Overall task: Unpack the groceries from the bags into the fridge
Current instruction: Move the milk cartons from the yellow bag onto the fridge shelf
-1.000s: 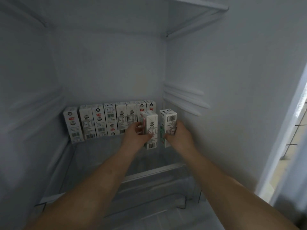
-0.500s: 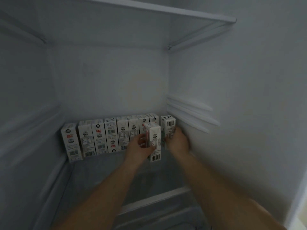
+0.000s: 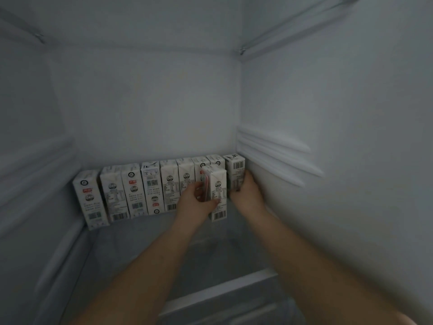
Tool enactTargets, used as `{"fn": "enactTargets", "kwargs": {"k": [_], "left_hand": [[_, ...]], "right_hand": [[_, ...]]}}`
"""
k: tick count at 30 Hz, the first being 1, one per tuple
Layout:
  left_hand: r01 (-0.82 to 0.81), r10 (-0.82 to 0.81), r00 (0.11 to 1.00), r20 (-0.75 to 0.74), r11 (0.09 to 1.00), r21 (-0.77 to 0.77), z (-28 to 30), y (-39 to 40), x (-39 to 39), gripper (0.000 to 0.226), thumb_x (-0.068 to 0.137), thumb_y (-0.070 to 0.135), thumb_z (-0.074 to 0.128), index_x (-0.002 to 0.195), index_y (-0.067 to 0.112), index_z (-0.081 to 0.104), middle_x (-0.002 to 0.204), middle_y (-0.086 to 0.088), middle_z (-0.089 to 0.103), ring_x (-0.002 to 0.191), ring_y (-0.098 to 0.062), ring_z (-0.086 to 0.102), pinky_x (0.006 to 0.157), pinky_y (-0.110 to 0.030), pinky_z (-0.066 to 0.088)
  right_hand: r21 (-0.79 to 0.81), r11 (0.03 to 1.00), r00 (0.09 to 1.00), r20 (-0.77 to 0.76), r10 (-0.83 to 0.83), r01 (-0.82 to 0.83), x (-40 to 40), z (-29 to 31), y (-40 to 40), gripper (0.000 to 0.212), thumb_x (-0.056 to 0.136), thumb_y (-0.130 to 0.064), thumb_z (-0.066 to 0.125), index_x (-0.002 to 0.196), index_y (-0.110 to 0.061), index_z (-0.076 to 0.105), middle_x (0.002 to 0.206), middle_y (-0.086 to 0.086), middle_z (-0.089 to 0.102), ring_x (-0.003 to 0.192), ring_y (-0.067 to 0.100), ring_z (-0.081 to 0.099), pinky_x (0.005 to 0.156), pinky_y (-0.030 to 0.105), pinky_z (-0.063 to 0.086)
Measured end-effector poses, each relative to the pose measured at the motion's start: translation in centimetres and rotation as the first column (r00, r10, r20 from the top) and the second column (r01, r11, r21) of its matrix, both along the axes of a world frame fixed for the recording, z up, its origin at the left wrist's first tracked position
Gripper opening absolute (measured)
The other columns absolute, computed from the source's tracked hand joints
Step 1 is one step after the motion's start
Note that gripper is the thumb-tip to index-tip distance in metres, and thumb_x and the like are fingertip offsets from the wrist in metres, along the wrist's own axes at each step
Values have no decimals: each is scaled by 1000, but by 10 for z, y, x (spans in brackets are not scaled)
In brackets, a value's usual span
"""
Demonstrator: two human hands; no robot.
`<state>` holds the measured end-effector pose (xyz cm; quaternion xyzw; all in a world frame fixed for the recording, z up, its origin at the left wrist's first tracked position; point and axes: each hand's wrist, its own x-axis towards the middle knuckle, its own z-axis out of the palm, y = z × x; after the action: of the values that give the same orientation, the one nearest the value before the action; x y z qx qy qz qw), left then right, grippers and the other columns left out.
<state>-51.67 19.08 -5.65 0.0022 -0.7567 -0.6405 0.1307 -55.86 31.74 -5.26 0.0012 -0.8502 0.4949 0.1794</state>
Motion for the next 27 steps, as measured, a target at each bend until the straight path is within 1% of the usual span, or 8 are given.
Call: {"fn": "enactTargets", "kwargs": {"k": [3,5,7,10,14,19,23,27], "left_hand": [[-5,5,1000,-6,1000,3,0,1,-2,62,74,2,75,130,9,49,123,-9,61,110,-25,60,94,-48,50],[-14,14,1000,-6,1000,-6,-1,2,-3,63,73,2,76,129,9,49,122,-9,62,109,-26,61,94,-49,50],[-21,21,1000,-5,1000,-7,-2,3,-4,62,73,3,77,128,10,50,121,-8,62,109,-26,61,94,-49,50],[-27,26,1000,-9,1000,-16,-3,2,-5,62,73,5,77,128,11,50,123,-8,61,110,-25,60,95,-48,50],[-36,36,999,-19,999,-9,-6,2,-10,62,71,8,79,127,14,52,122,-7,62,109,-25,61,94,-48,50],[-17,18,1000,-22,1000,26,-11,2,-16,60,71,5,79,125,14,53,120,-6,63,108,-25,61,95,-49,50],[-7,8,999,-40,1000,27,-12,4,-17,62,72,3,78,127,13,51,122,-6,62,111,-24,60,95,-49,50],[-7,7,999,-42,1000,15,-11,5,-16,65,73,5,78,130,13,49,126,-5,60,114,-23,58,97,-49,49]], "right_hand": [[2,999,999,1,43,-43,7,-3,0,42,79,-23,64,120,-20,57,119,7,62,111,25,58,94,37,49],[-3,998,998,29,64,-64,7,-6,3,39,84,-15,62,122,-13,57,121,9,62,113,26,57,95,32,46],[5,995,993,70,94,-95,7,-6,5,35,87,-10,57,122,-9,56,121,6,62,114,24,58,91,26,42],[15,993,992,57,115,-116,1,-5,6,32,88,-6,53,118,-10,60,118,6,65,112,23,59,89,27,45],[75,984,986,42,159,-162,-4,-2,3,31,88,-4,51,115,-11,64,113,5,68,106,19,62,79,20,42],[92,992,995,55,84,-89,-12,-4,6,35,86,-4,50,118,-13,63,117,7,67,110,23,61,93,30,49],[193,978,990,130,56,-81,-11,-2,8,30,87,-7,49,112,-8,66,114,14,67,107,31,62,90,38,52],[248,961,979,190,79,-125,-10,1,10,26,90,-15,52,108,-9,69,110,14,69,105,31,63,88,37,52]]}}
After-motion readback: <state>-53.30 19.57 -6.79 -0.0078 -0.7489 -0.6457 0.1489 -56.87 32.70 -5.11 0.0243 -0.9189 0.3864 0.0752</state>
